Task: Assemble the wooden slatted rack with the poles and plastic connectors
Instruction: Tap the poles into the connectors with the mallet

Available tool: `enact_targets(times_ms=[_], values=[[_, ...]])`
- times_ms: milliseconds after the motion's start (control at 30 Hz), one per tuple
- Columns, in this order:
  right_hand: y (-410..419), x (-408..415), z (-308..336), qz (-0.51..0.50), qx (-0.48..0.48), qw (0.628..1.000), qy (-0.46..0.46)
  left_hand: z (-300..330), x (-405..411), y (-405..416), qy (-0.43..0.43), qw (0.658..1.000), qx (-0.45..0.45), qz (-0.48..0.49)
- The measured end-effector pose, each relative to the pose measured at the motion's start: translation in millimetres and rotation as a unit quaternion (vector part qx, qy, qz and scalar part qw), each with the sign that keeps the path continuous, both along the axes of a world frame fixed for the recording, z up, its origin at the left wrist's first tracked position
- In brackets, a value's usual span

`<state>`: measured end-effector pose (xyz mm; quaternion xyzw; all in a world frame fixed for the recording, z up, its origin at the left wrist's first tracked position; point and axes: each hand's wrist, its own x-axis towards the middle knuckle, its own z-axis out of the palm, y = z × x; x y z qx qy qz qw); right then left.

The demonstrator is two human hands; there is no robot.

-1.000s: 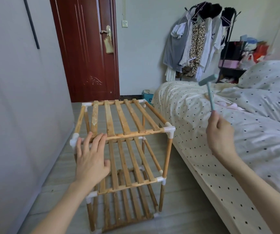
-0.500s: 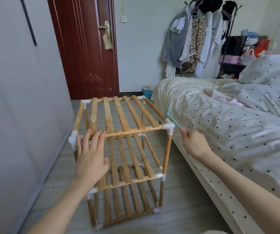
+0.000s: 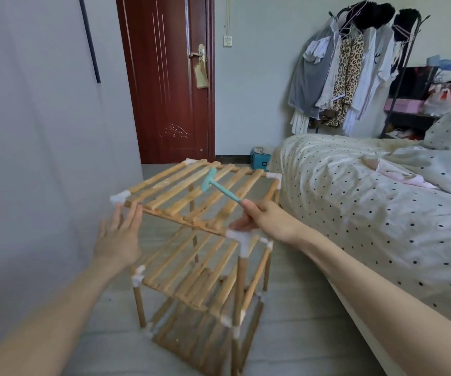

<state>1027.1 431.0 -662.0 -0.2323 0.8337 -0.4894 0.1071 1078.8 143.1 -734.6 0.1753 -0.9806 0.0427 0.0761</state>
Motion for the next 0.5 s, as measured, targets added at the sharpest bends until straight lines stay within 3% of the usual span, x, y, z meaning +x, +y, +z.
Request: enact_targets(times_ms=[67, 133, 200, 300, 400, 500], values=[[-12.9, 8.0, 3.3, 0.038, -0.142, 0.984, -0.104, 12.6, -7.2, -16.4, 0.061, 0.994, 0.089, 0.016], [-14.4, 6.0, 3.5, 0.013, -0.205, 0.974, -0.098, 18.6, -10.0, -6.9, 0.181, 0.970, 0.160, -0.036], [-9.7, -0.2, 1.3, -0.038, -0.208, 0.976, -0.057, 24.3, -7.3, 25.5, 0.231, 0.947, 0.196, -0.109], [4.0, -11.8, -5.4, -0.131, -0.199, 0.971, -0.020, 30.8, -1.3, 86.3, 0.123, 0.962, 0.183, -0.161], [19.6, -18.1, -10.7, -0.181, -0.174, 0.968, -0.004, 37.0, -4.7, 118.4, -0.010, 0.987, 0.073, -0.143], [33.5, -20.0, -17.5, -0.212, -0.132, 0.968, 0.012, 42.7, -7.6, 119.3, -0.092, 0.986, 0.052, -0.129]])
